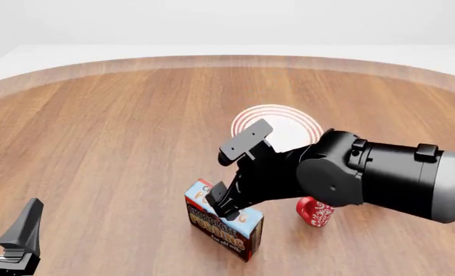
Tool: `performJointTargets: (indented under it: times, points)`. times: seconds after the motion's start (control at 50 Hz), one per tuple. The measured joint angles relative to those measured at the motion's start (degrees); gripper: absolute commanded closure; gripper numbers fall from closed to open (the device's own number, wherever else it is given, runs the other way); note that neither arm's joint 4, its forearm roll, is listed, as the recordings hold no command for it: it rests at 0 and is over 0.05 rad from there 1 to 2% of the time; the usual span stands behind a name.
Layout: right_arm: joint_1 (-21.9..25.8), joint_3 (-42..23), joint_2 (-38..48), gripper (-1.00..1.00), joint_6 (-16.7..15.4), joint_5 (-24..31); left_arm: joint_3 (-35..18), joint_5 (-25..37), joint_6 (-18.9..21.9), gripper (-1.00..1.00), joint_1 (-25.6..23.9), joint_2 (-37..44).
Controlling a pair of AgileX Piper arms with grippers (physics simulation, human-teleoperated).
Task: Put the chocolate pudding to the right of the plate.
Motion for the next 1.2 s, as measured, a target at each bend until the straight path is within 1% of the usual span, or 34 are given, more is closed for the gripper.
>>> performJointTargets:
  times: [0.46,0.94,1.2]
  points:
    - [-0.49,1.78,0.92,-1.00,0.87,-2.03,0.00,0.00,0.00,-1.00,0.00,0.00]
    - [0.31,2.77,3.66,-1.00,2.59,-4.90,0.00,0.00,0.00,-1.00,0.00,0.00]
    - [-0.24,3.85,3.26,-1.00,2.81,-5.59,0.00,0.00,0.00,-1.00,0.00,-0.01]
